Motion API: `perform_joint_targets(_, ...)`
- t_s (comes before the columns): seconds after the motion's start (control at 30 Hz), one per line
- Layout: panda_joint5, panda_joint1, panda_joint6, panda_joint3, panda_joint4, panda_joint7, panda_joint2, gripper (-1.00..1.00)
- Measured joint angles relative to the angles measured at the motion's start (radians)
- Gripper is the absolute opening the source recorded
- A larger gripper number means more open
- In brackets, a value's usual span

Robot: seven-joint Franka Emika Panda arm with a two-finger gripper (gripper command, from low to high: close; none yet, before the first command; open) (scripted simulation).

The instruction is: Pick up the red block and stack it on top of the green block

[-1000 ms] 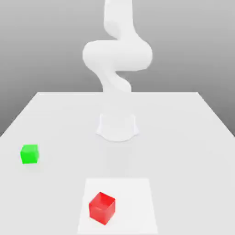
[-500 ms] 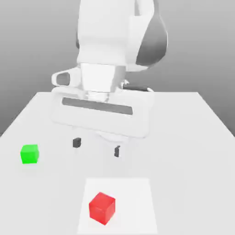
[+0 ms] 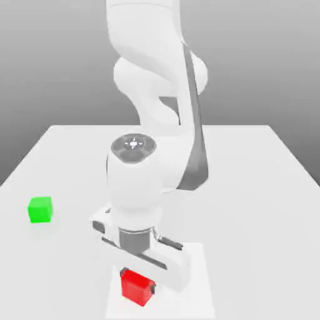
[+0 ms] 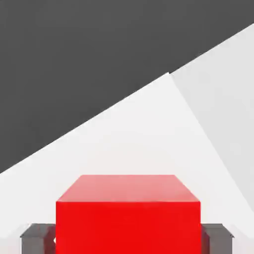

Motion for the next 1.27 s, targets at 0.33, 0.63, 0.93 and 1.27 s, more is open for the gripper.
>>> perform_joint_targets(0.33, 0.044, -0.043, -0.16, -0.012, -0.045, 0.021, -0.205, -1.0)
perform_joint_targets(0.63, 0.022, -0.341, -0.192, -0.198, -0.157, 0.398, -0.348, -1.0)
perform_joint_targets(0.93, -0.016, -0.615, -0.203, -0.321, -0.264, 0.774, -0.472, -1.0)
perform_joint_targets(1.27, 0.149, -0.619, 0.006, -0.304, -0.262, 0.682, -0.255, 1.0)
